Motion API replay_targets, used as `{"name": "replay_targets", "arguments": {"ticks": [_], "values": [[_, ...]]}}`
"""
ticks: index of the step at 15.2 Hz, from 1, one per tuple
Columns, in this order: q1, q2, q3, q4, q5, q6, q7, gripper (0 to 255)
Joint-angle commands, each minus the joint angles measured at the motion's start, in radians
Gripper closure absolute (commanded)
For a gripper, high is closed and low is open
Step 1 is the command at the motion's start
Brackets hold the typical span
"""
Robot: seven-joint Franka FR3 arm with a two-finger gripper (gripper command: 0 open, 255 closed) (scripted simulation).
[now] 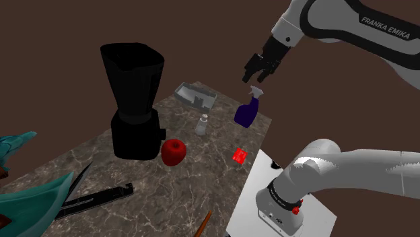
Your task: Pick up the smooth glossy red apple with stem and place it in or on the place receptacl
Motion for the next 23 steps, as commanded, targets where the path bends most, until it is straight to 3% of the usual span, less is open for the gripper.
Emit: {"name": "replay_targets", "arguments": {"ticks": [1, 12, 18, 23], "values": [[0.0, 0.0, 0.0, 0.0, 0.0, 0.0, 0.0, 0], [0.062, 0.027, 0.27, -0.168, 0.121, 0.25, 0.255, 0], [0.075, 0.132, 0.438, -0.186, 0.164, 0.403, 0.405, 0], [0.05, 0.263, 0.593, -0.159, 0.158, 0.532, 0.546, 0]]}}
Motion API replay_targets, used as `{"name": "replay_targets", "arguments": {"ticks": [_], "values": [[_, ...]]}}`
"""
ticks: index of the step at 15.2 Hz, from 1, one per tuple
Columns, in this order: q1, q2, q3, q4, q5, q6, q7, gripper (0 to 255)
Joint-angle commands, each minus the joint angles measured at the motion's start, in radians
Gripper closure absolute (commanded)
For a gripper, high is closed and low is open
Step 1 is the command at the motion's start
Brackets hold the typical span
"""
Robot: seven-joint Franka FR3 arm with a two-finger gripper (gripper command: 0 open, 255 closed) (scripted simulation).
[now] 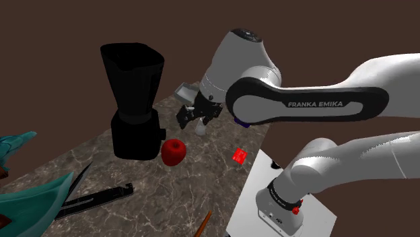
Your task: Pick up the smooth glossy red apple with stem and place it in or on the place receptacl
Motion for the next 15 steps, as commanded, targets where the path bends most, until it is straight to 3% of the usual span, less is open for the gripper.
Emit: {"name": "replay_targets", "arguments": {"ticks": [1, 4, 11, 15], "values": [[-0.019, 0.06, 0.067, 0.023, -0.013, 0.049, 0.064, 0], [-0.06, 0.146, 0.162, 0.055, -0.053, 0.111, 0.155, 0], [-0.103, 0.228, 0.215, 0.022, -0.093, 0.222, 0.188, 0], [-0.108, 0.236, 0.22, 0.02, -0.098, 0.231, 0.192, 0]]}}
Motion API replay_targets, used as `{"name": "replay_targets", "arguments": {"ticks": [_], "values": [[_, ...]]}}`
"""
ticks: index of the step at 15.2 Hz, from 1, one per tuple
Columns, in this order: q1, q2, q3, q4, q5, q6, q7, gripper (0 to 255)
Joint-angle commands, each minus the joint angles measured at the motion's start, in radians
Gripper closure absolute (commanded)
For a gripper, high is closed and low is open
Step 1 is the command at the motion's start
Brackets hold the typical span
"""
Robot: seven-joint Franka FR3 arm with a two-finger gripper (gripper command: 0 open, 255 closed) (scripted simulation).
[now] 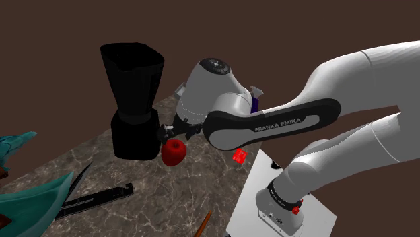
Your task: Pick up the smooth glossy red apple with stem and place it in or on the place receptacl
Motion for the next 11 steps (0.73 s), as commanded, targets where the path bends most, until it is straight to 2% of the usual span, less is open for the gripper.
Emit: {"name": "replay_targets", "arguments": {"ticks": [1, 4, 5, 11], "values": [[-0.001, 0.001, 0.001, 0.0, -0.001, 0.002, 0.001, 0], [-0.001, 0.001, 0.001, 0.0, -0.001, 0.001, 0.001, 0], [-0.001, 0.001, 0.001, 0.0, -0.001, 0.001, 0.001, 255], [-0.001, 0.001, 0.001, 0.0, -0.001, 0.001, 0.001, 255]]}}
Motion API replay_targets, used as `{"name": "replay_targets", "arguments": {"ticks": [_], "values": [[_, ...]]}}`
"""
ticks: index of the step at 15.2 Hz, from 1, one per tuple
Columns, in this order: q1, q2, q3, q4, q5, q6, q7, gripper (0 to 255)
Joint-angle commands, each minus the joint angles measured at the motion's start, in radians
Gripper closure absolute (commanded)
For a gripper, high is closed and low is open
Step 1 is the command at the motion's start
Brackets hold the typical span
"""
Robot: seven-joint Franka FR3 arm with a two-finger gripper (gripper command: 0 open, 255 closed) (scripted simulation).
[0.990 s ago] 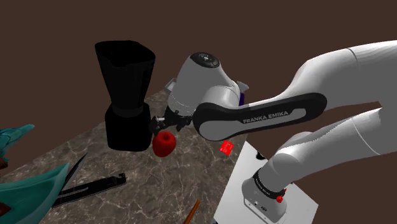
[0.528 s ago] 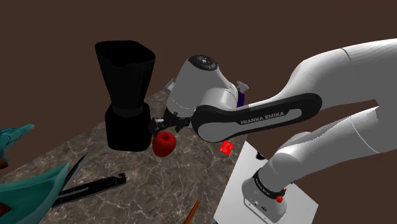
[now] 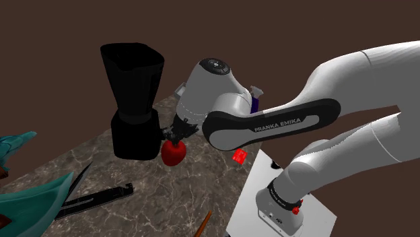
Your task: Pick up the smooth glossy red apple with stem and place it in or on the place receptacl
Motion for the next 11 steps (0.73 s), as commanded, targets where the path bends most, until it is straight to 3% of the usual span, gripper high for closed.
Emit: {"name": "replay_targets", "arguments": {"ticks": [1, 11], "values": [[0.0, 0.0, 0.0, 0.0, 0.0, 0.0, 0.0, 255], [0.028, -0.066, -0.053, 0.061, 0.029, -0.123, -0.037, 255]]}}
